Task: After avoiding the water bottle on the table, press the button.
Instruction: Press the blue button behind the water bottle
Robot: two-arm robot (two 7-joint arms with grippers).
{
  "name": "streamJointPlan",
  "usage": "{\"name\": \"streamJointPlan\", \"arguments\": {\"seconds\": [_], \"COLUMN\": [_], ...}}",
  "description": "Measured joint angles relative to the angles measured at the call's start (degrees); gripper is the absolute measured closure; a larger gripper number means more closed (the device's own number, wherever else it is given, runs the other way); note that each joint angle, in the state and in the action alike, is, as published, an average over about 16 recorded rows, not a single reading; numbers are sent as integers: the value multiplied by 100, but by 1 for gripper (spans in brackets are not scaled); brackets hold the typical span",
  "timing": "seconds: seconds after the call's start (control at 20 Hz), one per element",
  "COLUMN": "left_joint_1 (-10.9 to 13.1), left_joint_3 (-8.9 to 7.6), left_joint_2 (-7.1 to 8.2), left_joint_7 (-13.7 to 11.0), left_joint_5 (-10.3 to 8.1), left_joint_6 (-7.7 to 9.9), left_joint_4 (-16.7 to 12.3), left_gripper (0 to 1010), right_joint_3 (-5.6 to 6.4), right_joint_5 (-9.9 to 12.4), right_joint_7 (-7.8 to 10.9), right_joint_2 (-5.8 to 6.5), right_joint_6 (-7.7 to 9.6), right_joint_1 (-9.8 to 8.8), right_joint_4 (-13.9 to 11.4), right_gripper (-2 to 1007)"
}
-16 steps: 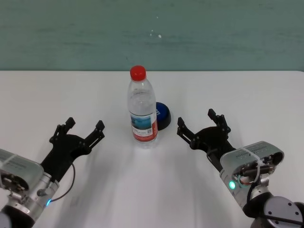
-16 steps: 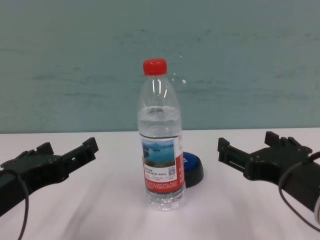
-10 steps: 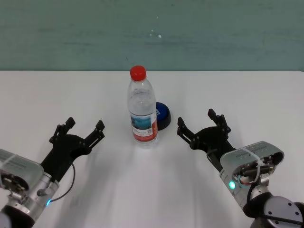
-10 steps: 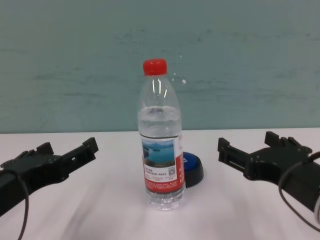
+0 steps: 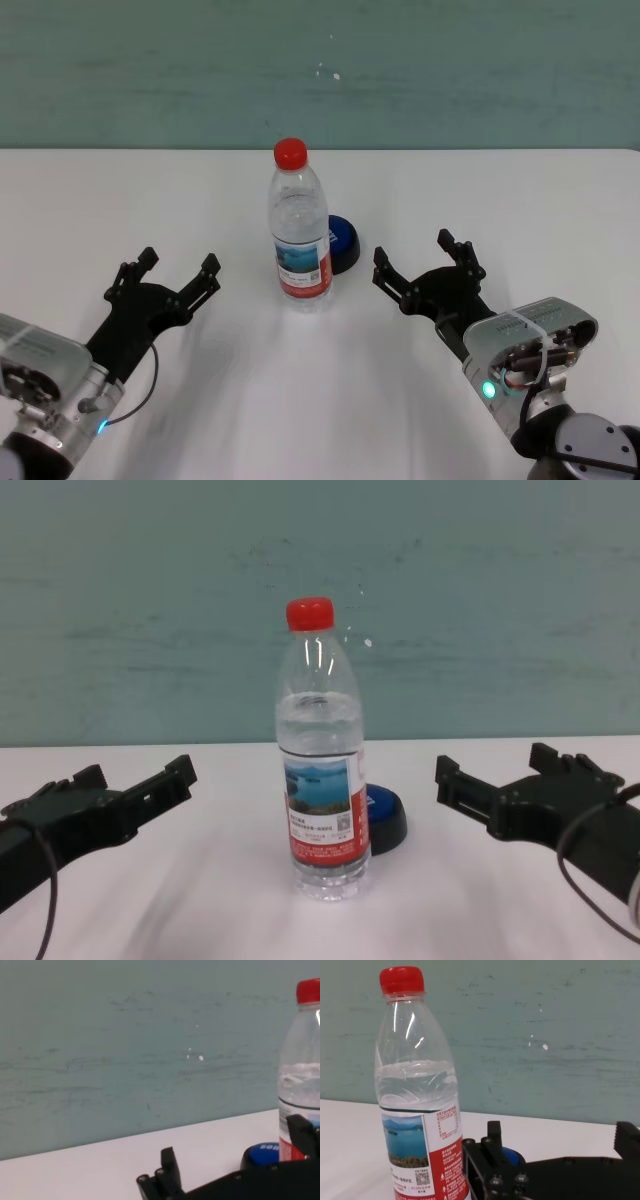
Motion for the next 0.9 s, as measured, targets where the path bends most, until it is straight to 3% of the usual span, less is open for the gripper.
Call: {"name": "streamJointPlan", "arguments": {"seconds": [0.9], "left_joint_1": [0], "left_joint_3": [0], "left_joint_2": [0], "left_joint_7": [0], "left_joint_5": [0], "left_joint_6": [0], "left_joint_4": [0], "left_gripper": [0], "right_joint_3": [0], "right_joint_5": [0], "right_joint_7": [0], "right_joint_2": [0], "right_joint_6": [0], "right_joint_1": [0], "right_joint_4": [0], "right_gripper": [1]}}
